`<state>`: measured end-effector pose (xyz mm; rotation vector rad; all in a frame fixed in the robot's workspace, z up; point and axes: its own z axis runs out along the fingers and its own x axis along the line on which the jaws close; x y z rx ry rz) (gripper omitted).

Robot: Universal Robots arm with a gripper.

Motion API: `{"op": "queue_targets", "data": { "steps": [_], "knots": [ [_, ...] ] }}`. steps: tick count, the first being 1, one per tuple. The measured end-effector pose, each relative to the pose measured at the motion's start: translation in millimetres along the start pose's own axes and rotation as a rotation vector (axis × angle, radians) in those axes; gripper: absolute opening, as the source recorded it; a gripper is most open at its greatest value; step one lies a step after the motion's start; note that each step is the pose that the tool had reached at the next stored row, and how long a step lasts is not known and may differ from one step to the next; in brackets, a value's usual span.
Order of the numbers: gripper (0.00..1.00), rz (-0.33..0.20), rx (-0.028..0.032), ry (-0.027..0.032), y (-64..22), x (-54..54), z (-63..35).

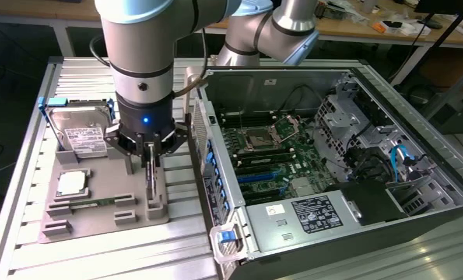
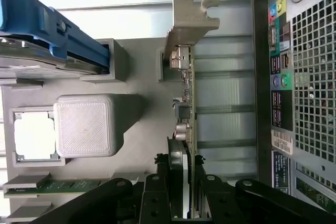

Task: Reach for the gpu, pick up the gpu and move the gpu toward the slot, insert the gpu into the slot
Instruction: 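Pick up the gpu and move the gpu toward the slot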

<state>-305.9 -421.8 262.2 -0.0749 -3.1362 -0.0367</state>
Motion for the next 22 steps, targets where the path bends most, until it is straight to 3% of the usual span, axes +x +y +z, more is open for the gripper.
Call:
{"op": "queue_targets", "data": {
  "steps": [22],
  "knots": [
    [0.28,0.0,0.0041,-0.0002,2.7,0.4,-60.0]
  ]
}}
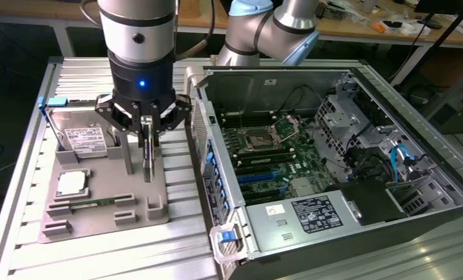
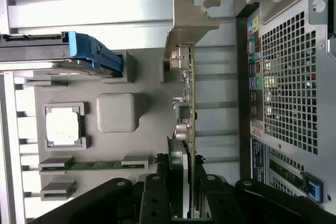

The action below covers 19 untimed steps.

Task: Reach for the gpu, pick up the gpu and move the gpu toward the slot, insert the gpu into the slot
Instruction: 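Pick up the gpu and move the gpu toward the slot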

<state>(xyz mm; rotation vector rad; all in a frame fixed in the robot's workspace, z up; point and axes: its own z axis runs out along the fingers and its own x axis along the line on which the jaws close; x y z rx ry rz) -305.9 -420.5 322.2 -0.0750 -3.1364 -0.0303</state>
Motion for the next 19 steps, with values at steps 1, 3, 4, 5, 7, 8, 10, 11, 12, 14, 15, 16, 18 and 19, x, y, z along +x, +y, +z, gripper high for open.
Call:
{"op": "queue_targets", "data": {
  "steps": [1,3,4,5,7,8,10,11,12,14,15,16,18,19],
  "knots": [
    [0.28,0.0,0.0002,0.0001,0.1,0.0,-3.3],
    [0.28,0.0,0.0003,0.0,0.3,0.0,-9.7],
    [0.28,0.0,0.0003,0.0,0.4,0.0,-12.9],
    [0.28,0.0,0.0004,0.0,0.4,0.1,-16.0],
    [0.28,0.0,0.0004,0.0,0.6,0.1,-22.4],
    [0.28,0.0,0.0004,0.0,0.6,0.1,-25.3],
    [0.28,0.0,0.0006,-0.0001,0.7,0.1,-31.1],
    [0.28,0.0,0.0006,-0.0001,0.8,0.1,-33.9],
    [0.28,0.0,0.0009,0.0,0.8,0.2,-36.8],
    [0.28,0.0,0.0011,0.0,0.9,0.2,-42.1],
    [0.28,0.0,0.0013,0.0,1.0,0.2,-44.7],
    [0.28,0.0,0.0015,-0.0001,1.0,0.2,-46.8],
    [0.28,0.0,0.0022,-0.0002,1.1,0.3,-50.8],
    [0.28,0.0,0.0025,-0.0001,1.2,0.3,-53.2]
  ]
}}
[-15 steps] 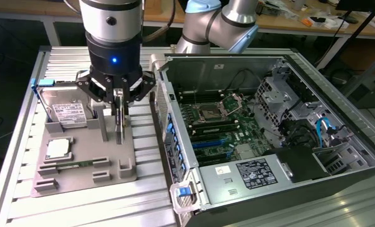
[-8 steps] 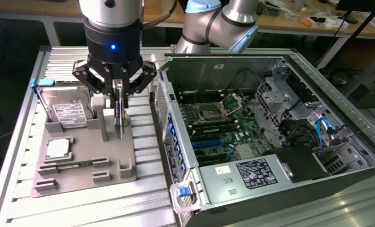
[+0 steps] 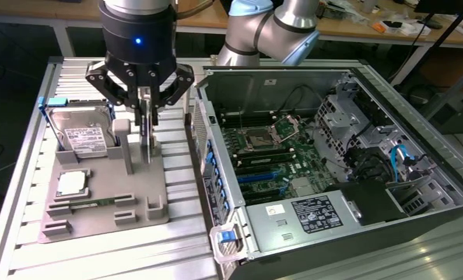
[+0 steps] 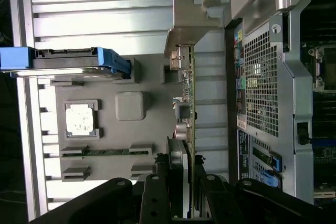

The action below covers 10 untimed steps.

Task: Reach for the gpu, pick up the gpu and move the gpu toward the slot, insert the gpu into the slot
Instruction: 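Pick up the gpu and move the gpu toward the slot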

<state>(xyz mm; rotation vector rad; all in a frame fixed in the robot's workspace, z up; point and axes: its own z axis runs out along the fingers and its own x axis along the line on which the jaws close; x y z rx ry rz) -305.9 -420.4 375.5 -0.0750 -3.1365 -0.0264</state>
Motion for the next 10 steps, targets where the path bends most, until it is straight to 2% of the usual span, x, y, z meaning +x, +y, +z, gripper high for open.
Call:
{"op": "queue_targets", "data": {
  "steps": [10],
  "knots": [
    [0.28,0.0,0.0041,-0.0003,0.5,0.1,-25.6]
  ]
}}
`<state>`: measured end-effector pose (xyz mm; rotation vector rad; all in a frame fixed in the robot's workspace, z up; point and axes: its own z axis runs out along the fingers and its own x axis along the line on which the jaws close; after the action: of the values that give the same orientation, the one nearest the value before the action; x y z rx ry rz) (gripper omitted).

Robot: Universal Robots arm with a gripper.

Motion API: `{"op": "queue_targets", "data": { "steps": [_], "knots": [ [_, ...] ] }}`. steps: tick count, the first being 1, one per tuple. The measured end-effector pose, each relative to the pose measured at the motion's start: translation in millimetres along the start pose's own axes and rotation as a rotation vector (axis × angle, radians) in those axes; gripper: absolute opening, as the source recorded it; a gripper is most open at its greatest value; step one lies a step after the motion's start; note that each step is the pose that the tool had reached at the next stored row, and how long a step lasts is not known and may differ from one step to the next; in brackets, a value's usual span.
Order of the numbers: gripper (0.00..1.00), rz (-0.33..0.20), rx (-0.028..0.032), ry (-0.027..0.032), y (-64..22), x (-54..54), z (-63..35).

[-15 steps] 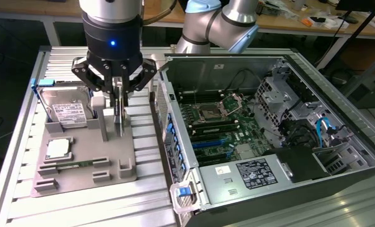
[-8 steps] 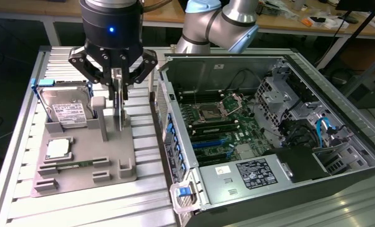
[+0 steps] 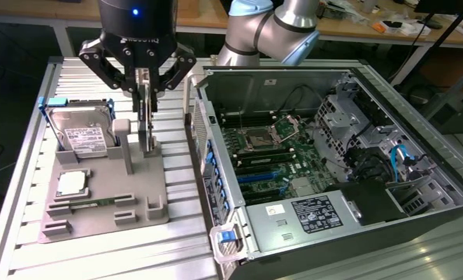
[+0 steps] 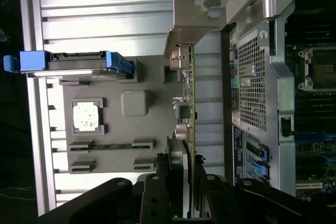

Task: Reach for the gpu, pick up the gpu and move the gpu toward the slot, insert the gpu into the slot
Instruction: 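Pick up the gpu and move the gpu toward the slot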

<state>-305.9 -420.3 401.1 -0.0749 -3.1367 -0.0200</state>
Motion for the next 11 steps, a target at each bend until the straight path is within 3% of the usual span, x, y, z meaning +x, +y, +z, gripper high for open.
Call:
{"op": "queue_targets", "data": {
  "steps": [11],
  "knots": [
    [0.28,0.0,0.0055,-0.0002,0.4,0.1,-25.4]
  ]
}}
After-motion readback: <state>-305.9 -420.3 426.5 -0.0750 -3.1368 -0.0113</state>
